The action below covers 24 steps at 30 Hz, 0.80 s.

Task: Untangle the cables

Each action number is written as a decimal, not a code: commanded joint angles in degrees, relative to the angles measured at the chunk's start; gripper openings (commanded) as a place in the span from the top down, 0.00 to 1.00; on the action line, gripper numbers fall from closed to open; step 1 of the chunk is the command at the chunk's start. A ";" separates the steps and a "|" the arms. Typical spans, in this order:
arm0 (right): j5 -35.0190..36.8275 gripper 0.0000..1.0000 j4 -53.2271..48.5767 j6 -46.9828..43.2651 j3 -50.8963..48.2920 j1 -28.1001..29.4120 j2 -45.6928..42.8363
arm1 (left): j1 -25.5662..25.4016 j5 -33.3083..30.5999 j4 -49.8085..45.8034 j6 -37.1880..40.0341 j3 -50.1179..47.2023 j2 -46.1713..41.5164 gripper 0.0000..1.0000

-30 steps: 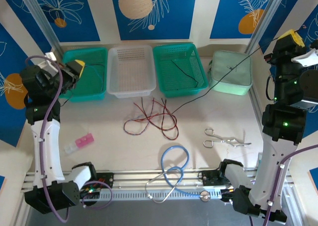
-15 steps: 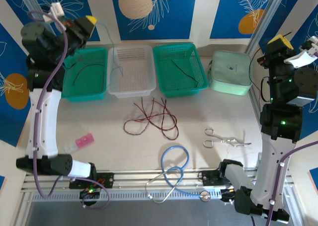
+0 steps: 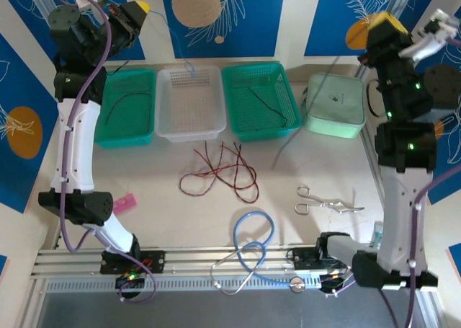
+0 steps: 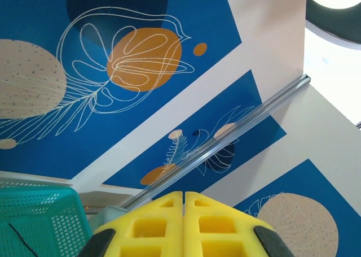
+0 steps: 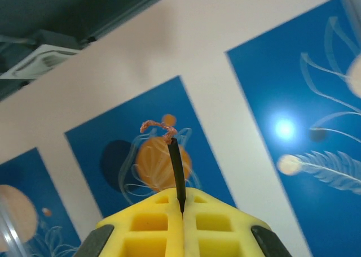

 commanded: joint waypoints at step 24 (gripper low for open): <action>16.51 1.00 -6.87 -18.26 32.42 18.54 48.12 | -0.52 -6.01 3.37 2.81 -9.03 -11.34 1.00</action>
